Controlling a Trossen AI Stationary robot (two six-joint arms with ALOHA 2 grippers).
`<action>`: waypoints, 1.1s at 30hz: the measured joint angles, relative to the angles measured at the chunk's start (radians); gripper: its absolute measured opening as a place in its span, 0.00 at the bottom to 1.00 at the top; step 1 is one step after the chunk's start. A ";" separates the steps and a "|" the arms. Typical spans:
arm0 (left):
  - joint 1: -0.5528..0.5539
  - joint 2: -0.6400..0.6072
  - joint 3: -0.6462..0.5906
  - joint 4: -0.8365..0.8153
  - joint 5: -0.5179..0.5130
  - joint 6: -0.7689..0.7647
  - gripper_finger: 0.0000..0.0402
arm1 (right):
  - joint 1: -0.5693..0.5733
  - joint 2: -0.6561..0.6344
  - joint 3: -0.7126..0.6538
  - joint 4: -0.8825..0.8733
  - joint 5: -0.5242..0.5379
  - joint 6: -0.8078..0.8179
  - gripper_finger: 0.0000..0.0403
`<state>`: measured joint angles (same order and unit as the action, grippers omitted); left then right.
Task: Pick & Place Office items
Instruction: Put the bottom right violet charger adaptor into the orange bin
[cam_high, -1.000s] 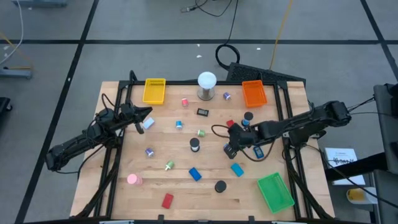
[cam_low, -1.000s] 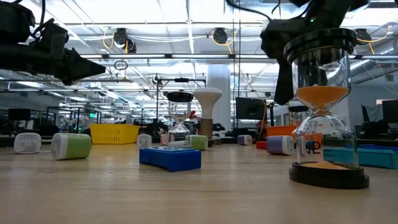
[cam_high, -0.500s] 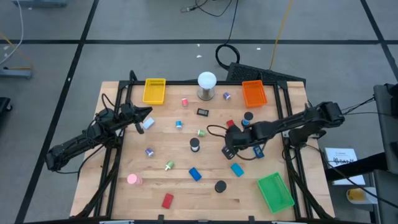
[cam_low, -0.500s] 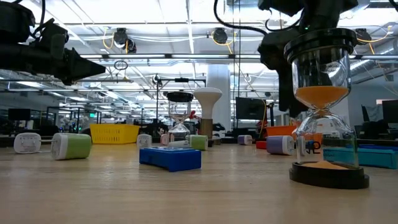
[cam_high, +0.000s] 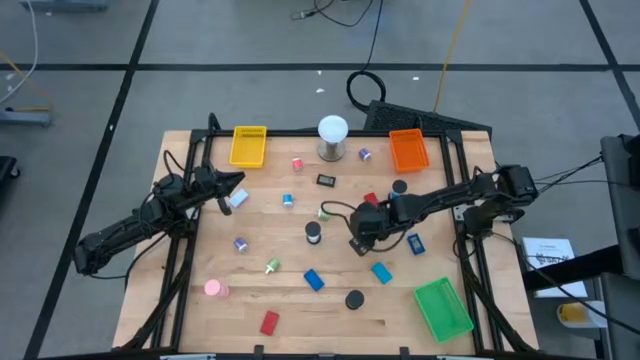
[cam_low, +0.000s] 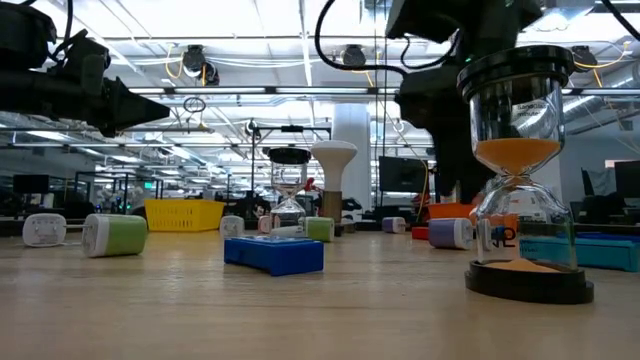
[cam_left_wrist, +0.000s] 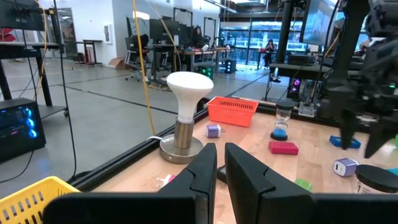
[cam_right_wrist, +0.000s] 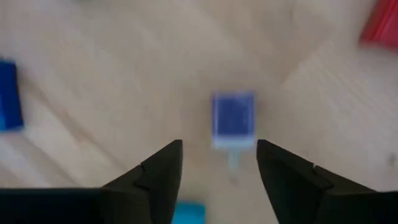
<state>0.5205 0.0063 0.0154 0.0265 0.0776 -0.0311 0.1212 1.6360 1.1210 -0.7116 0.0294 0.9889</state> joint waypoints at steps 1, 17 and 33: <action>0.000 0.000 0.000 0.000 0.000 0.000 0.09 | -0.010 0.001 0.000 -0.003 0.000 -0.003 0.56; 0.000 0.000 0.000 0.000 0.000 0.000 0.09 | 0.076 0.001 -0.105 0.118 0.143 0.101 0.64; 0.000 0.000 0.000 0.000 0.000 0.000 0.09 | 0.110 -0.002 -0.251 0.306 0.194 0.118 0.58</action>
<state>0.5204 0.0065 0.0153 0.0269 0.0776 -0.0309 0.2314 1.6344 0.8696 -0.4054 0.2238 1.1065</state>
